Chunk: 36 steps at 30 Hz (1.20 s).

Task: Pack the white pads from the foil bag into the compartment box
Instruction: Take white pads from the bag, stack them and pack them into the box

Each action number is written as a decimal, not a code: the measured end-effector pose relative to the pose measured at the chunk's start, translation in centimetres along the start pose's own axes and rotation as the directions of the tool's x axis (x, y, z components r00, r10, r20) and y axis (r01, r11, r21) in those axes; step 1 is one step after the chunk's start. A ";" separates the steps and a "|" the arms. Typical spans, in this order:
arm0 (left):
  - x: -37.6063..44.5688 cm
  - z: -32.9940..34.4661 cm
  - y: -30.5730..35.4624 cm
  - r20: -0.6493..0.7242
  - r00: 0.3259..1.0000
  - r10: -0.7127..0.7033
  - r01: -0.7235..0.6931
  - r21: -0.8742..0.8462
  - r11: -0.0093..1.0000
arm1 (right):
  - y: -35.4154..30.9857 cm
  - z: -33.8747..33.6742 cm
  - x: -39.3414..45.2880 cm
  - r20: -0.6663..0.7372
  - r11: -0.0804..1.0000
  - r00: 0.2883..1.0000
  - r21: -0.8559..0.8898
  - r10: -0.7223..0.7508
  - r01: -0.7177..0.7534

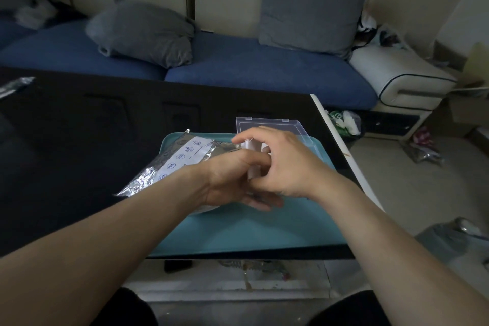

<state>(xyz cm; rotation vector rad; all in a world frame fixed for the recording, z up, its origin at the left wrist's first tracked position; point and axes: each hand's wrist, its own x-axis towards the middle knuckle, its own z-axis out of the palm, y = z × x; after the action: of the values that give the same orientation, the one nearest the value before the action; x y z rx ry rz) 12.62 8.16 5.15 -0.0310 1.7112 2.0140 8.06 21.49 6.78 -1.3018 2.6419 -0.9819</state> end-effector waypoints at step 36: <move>1.4 -0.4 -1.9 -0.215 0.914 0.344 -0.044 0.789 0.612 | 12.9 -0.6 0.2 -0.497 0.797 0.635 0.476 0.592 -0.371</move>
<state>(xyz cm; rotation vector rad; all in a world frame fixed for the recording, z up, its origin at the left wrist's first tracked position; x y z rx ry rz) 12.00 8.43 2.87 0.1066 2.8101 1.2575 -1.30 27.43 0.16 -0.1163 2.7815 -1.8821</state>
